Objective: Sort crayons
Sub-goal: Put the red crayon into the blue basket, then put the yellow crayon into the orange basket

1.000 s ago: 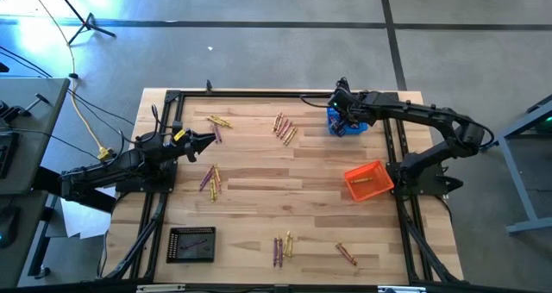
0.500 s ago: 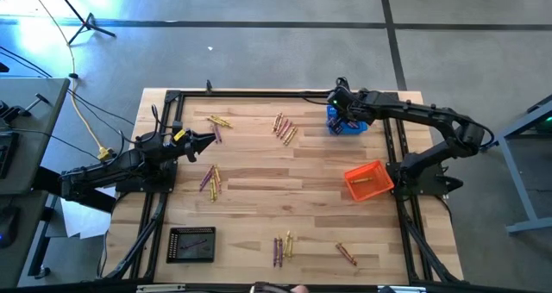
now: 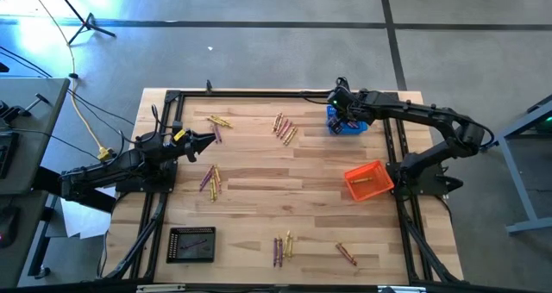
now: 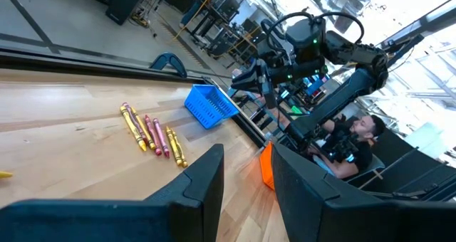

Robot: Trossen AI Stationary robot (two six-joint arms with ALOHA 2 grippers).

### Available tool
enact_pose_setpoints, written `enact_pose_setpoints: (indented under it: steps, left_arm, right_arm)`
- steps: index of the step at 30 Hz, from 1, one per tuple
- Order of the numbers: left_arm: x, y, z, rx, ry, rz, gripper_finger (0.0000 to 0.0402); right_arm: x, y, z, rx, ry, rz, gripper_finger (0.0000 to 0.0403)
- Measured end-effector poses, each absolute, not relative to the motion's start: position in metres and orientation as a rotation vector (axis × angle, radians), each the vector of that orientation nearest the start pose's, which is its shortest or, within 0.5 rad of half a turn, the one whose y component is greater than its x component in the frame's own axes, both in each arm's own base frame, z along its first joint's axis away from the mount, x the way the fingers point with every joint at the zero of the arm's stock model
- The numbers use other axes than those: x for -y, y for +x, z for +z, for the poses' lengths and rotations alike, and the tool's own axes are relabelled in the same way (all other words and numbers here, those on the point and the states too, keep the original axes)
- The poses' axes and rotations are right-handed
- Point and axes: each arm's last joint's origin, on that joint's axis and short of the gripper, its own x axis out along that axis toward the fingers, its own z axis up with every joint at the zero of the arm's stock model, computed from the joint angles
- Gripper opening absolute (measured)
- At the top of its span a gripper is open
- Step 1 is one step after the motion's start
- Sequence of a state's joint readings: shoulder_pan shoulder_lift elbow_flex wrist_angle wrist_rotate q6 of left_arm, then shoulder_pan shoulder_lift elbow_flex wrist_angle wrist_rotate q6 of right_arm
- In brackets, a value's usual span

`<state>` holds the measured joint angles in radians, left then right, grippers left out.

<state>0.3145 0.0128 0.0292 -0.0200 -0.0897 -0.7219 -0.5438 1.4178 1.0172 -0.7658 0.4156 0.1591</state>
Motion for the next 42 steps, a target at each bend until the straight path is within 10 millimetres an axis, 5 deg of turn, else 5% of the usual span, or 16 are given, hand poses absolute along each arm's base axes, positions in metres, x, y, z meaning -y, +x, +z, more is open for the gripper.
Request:
enact_pose_setpoints:
  steps: [6, 10, 14, 20, 27, 37, 42]
  left_arm:
    - [-0.032, 0.091, 0.171, 0.142, -0.712, 0.388, 0.0106]
    - [-0.032, 0.091, 0.171, 0.142, -0.712, 0.388, 0.0106]
    - [-0.032, 0.091, 0.171, 0.142, -0.712, 0.388, 0.0106]
    - [-0.032, 0.091, 0.171, 0.142, -0.712, 0.388, 0.0106]
    - [-0.032, 0.091, 0.171, 0.142, -0.712, 0.388, 0.0106]
    - [-0.032, 0.091, 0.171, 0.142, -0.712, 0.388, 0.0106]
    - [-0.032, 0.091, 0.171, 0.142, -0.712, 0.388, 0.0106]
  right_arm:
    - [0.145, 0.221, 0.236, -1.082, 0.397, -0.975, 0.0093]
    - [0.127, 0.225, 0.232, -1.137, 0.579, -0.806, 0.0091]
    - [0.083, 0.241, 0.231, -1.201, 0.510, -0.640, 0.0085]
    - [-0.008, 0.265, 0.239, -1.127, 0.474, -0.437, 0.0083]
    - [-0.090, 0.254, 0.249, -1.019, 0.588, -0.449, 0.0083]
    - [-0.172, 0.241, 0.209, -1.101, 0.845, -0.516, 0.0083]
    - [-0.196, 0.234, 0.189, -1.208, 0.909, -0.536, 0.0083]
